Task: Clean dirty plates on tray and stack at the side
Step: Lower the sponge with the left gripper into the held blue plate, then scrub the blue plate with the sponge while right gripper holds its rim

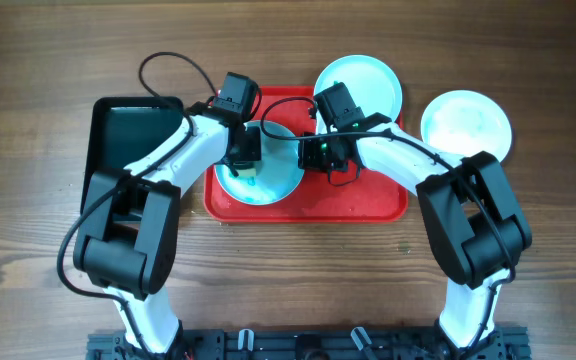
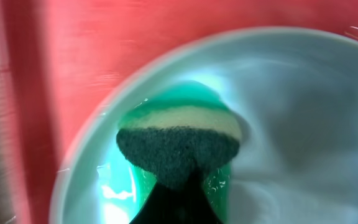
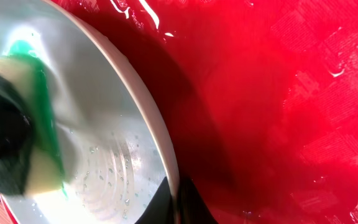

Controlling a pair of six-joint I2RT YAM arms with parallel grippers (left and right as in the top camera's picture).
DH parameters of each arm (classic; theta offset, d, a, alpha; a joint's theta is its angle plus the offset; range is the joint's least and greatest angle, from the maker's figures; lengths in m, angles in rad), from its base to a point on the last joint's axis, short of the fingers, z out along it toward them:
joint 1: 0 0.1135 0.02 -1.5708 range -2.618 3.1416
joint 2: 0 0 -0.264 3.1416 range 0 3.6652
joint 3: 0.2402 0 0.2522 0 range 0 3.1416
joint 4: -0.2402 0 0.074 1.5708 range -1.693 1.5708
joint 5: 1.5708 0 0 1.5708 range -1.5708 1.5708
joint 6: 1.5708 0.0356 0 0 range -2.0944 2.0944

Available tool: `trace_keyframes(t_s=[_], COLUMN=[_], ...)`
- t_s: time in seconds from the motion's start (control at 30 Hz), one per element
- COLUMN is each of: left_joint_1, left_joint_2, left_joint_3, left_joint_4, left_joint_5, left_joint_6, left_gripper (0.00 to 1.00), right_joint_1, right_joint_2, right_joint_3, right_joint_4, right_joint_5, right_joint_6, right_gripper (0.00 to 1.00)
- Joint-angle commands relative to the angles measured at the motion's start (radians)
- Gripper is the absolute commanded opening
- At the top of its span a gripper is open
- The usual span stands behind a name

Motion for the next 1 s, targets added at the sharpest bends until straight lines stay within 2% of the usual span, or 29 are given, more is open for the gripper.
trace_keyframes(t_s=[0.0,0.07,0.17,0.33,0.4,0.47,0.53,0.63,0.83,0.9,0.97], left_joint_1=[-0.037,-0.038,-0.036,-0.036,-0.036,-0.036,-0.036,-0.037,-0.037,-0.037,-0.035], left_joint_2=[0.053,0.053,0.053,0.053,0.053,0.053,0.053,0.053,0.053,0.053,0.053], left_joint_3=[-0.018,-0.018,-0.018,-0.018,-0.018,-0.018,-0.018,-0.018,-0.018,-0.018,-0.018], left_joint_4=[-0.040,-0.081,-0.087,-0.044,-0.042,-0.043,-0.047,-0.061,-0.093,-0.092,-0.054], left_joint_5=[0.428,0.453,0.335,-0.180,-0.336,-0.410,-0.400,-0.249,0.341,0.386,0.321], left_joint_6=[0.282,0.332,0.308,-0.003,-0.134,-0.221,-0.254,-0.188,0.205,0.250,0.236], left_gripper=[0.04,0.04,0.04,0.04,0.04,0.04,0.04,0.04,0.04,0.04,0.04], right_joint_1=[0.000,0.000,0.000,0.000,0.000,0.000,0.000,0.000,0.000,0.000,0.000], right_joint_2=[0.041,0.041,0.041,0.041,0.041,0.041,0.041,0.041,0.041,0.041,0.041], right_joint_3=[0.003,0.003,0.003,0.003,0.003,0.003,0.003,0.003,0.003,0.003,0.003], right_joint_4=[-0.001,-0.002,-0.002,-0.002,-0.002,-0.002,-0.002,-0.002,-0.002,-0.002,-0.002], right_joint_5=[-0.009,-0.009,-0.009,-0.009,-0.008,-0.008,-0.008,-0.008,-0.008,-0.009,-0.008], right_joint_6=[-0.005,-0.007,-0.007,-0.007,-0.006,-0.007,-0.007,-0.008,-0.008,-0.008,-0.008], right_gripper=[0.04,0.04,0.04,0.04,0.04,0.04,0.04,0.04,0.04,0.04,0.04])
